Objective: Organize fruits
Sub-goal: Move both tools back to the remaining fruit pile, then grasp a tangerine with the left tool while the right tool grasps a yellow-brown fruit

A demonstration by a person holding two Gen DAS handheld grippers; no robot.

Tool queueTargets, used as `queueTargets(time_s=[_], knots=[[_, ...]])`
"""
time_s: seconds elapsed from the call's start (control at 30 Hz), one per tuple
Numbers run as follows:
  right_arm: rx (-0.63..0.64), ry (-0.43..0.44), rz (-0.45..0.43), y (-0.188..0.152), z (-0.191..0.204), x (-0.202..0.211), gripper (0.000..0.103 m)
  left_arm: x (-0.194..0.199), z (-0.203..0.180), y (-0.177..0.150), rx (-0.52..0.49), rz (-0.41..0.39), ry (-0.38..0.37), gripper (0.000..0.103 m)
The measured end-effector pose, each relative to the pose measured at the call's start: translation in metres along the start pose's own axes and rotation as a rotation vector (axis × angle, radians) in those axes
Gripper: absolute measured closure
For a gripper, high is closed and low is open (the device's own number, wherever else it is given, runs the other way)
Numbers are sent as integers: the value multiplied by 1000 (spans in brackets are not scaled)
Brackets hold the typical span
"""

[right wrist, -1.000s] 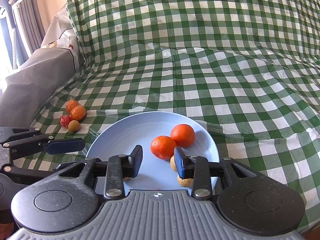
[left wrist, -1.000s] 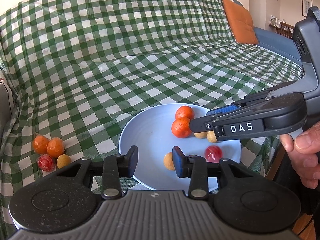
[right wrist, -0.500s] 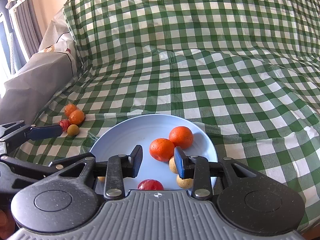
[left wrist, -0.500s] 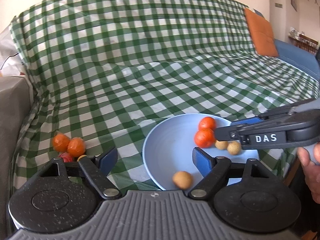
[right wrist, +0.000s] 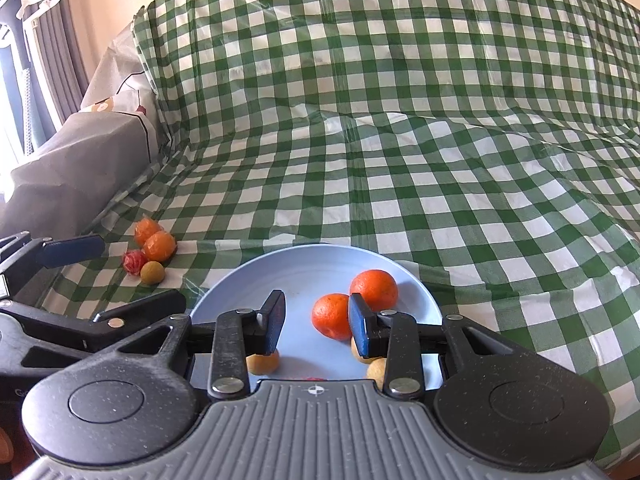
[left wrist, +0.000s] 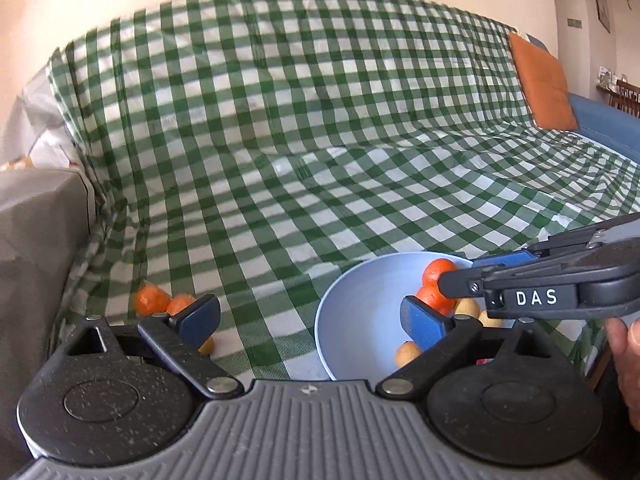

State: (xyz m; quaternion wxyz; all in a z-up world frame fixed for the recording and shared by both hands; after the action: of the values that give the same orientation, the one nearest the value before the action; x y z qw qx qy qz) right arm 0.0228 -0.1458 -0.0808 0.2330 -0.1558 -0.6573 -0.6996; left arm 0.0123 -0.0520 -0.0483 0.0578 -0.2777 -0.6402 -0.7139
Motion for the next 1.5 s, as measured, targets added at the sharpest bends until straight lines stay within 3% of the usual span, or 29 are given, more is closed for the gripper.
queueTargets(time_s=[0.13, 0.27, 0.33, 0.47, 0.5, 0.57, 0.73, 0.77, 0.87, 1.0, 1.2, 1.5], knots=[[-22, 19, -6, 7, 8, 2, 67, 5, 6, 2, 17, -12, 10, 5], [-44, 46, -25, 18, 19, 9, 67, 23, 13, 9, 17, -96, 34, 9], [-66, 67, -43, 25, 23, 14, 67, 31, 18, 15, 20, -123, 21, 22], [-89, 73, -76, 36, 29, 22, 68, 41, 42, 28, 29, -145, 50, 70], [-102, 78, -82, 38, 29, 24, 68, 42, 50, 31, 31, -145, 55, 78], [-121, 91, -94, 43, 31, 26, 72, 43, 70, 37, 24, -144, 74, 82], [-117, 132, -106, 51, 41, 26, 79, 47, 120, 28, 73, -147, 140, 82], [-112, 135, -104, 52, 44, 25, 79, 47, 129, 22, 125, -117, 150, 82], [-103, 156, -85, 53, 51, 21, 79, 63, 152, 23, 259, -202, 154, 82], [-60, 213, -37, 53, 72, 7, 79, 60, 174, 21, 371, -189, 182, 82], [72, 277, 9, 46, 117, -9, 78, 40, 188, 18, 418, -100, 150, 82], [110, 287, 74, 43, 154, -47, 78, 14, 198, 9, 455, -30, 130, 82]])
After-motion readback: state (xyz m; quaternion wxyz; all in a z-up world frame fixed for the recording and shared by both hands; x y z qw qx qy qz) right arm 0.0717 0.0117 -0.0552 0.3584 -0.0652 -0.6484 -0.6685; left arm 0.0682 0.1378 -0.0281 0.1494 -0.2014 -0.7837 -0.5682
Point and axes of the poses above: each gripper's, at about its wrist camera, not at the fingertips, and x roughly against the way its jaws point, z to its left, y to its top, the point moved 5 cm from there along -x, roughly the way its jaws point, and after that the axes turned 12 degrees about -y, right-handed, at the moved point
